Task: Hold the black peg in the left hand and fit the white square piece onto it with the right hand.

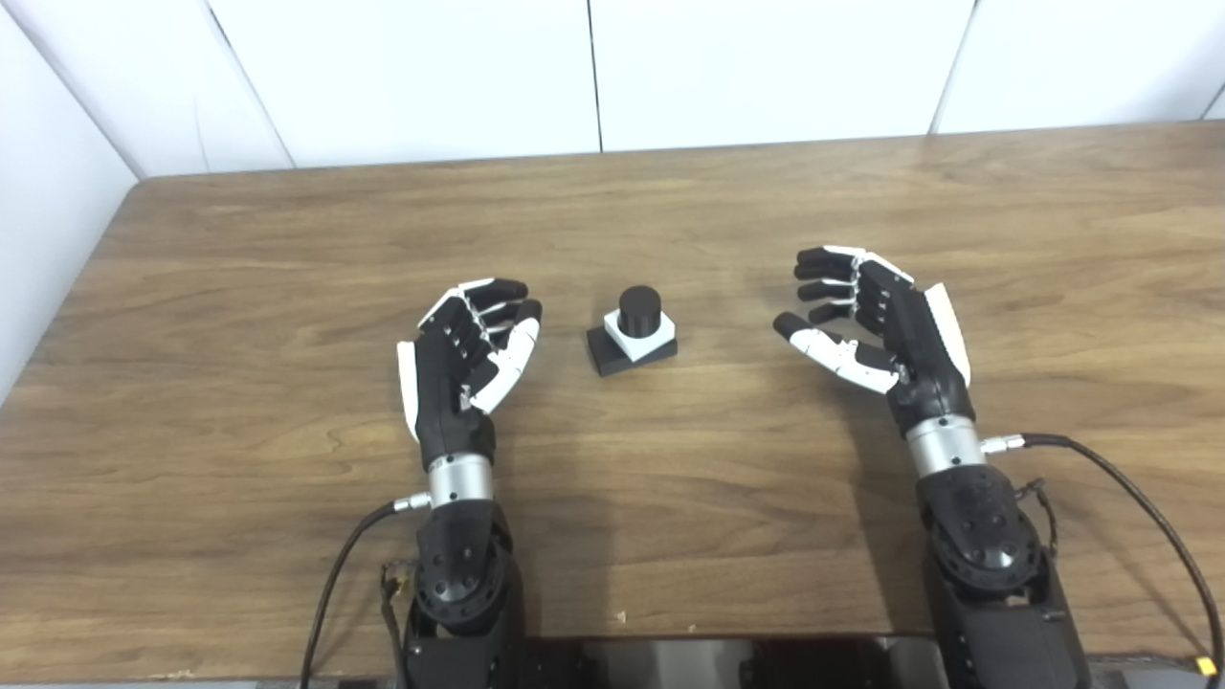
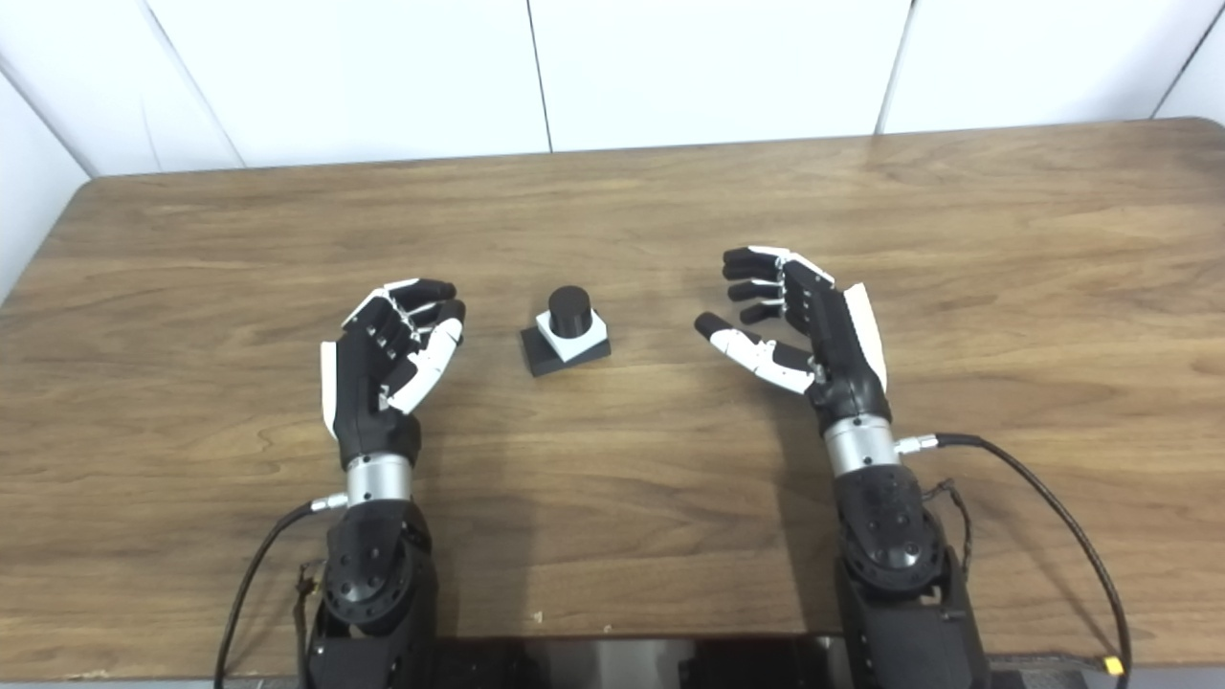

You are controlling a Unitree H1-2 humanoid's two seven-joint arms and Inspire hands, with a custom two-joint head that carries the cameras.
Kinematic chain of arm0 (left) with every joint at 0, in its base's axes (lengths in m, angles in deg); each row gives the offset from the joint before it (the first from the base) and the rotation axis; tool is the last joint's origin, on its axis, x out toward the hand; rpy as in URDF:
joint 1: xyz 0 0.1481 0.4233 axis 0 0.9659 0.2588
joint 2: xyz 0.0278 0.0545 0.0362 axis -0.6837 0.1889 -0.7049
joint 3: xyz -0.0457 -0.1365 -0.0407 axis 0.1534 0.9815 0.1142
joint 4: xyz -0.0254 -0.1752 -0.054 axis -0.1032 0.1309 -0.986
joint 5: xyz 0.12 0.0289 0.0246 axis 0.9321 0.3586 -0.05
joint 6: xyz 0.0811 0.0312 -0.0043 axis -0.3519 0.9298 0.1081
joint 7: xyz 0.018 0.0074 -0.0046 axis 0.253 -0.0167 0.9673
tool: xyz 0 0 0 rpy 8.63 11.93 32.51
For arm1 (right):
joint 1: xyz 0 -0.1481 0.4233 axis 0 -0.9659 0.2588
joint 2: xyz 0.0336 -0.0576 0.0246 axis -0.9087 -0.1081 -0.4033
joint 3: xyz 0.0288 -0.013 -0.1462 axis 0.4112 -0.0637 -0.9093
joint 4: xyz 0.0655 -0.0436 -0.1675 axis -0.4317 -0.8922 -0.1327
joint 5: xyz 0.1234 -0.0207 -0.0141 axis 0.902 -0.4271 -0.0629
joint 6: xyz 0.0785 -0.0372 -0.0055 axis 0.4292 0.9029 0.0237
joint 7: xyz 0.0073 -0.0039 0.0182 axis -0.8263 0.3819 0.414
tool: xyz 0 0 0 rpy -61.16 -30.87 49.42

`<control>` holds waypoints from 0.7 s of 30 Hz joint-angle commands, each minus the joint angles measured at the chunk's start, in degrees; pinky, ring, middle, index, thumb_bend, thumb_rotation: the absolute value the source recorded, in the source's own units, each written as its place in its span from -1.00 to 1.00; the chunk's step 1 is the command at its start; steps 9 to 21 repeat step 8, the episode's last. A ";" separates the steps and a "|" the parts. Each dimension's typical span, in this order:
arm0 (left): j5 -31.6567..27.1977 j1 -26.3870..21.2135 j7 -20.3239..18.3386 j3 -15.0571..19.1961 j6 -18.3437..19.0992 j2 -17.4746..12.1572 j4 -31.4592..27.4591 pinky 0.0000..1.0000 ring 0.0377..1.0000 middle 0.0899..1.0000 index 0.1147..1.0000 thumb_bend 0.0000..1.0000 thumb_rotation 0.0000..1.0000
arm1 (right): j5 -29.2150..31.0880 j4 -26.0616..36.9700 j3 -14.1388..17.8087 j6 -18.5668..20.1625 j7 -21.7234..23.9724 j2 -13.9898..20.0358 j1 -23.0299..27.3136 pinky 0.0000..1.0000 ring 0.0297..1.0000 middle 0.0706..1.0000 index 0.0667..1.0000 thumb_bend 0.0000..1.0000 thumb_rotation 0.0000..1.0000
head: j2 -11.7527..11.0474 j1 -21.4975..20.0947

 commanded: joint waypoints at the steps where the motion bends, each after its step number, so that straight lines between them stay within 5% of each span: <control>1: -0.29 -1.78 -0.52 0.03 -0.78 -0.22 -2.18 -0.10 0.11 0.14 -0.14 -0.02 -0.86 | 0.48 1.16 -0.19 -1.91 -0.80 -0.66 1.65 0.12 0.29 0.33 0.31 0.11 -0.54 | 0.03 0.07; 21: -0.51 -2.36 -1.24 -0.04 0.55 -0.79 -2.18 -0.12 0.09 0.14 -0.14 -0.02 -0.85 | 0.33 0.56 -0.46 -2.02 -1.56 -0.72 1.90 0.10 0.28 0.33 0.31 0.10 -0.55 | -0.02 0.04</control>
